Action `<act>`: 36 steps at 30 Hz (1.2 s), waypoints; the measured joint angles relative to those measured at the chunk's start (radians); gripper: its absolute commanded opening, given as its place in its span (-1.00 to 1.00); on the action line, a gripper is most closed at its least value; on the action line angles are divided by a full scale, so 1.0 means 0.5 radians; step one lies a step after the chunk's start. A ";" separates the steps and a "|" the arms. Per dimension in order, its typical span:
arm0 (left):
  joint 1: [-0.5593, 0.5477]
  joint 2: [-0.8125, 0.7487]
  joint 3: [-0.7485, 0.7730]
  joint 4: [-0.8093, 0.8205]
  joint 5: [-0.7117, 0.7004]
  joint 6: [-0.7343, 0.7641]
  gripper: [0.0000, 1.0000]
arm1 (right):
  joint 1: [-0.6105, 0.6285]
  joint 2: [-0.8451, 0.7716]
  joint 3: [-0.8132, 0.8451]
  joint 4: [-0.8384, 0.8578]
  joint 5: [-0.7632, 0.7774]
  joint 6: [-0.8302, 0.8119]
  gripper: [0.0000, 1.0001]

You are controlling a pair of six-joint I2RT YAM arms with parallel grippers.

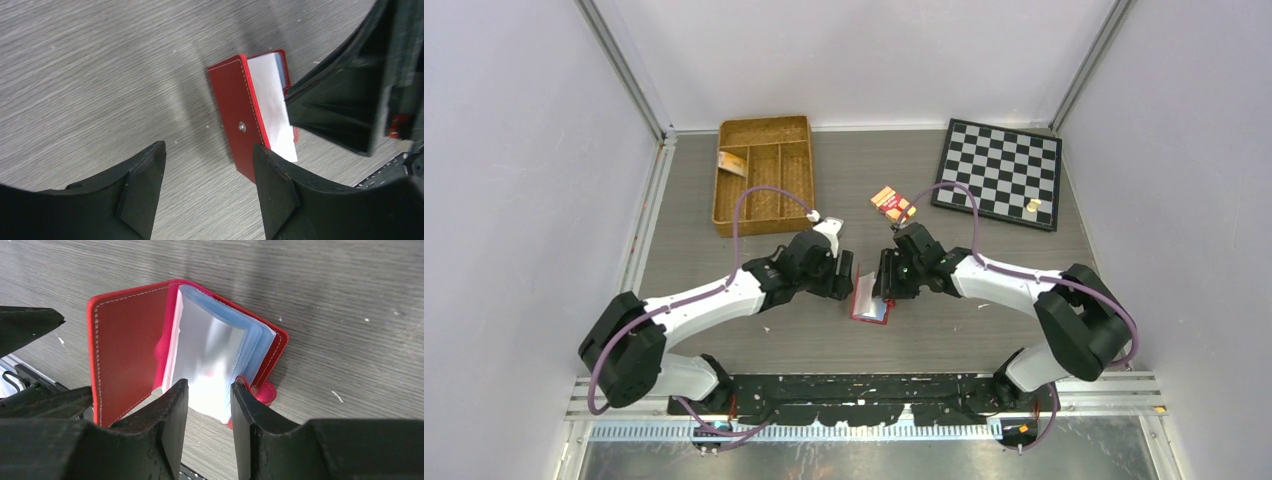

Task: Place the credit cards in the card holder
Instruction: Open the card holder at the center of the board.

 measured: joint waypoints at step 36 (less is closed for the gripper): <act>0.000 0.235 0.051 0.257 0.213 -0.105 0.34 | 0.000 0.111 -0.104 0.275 -0.057 0.203 -0.10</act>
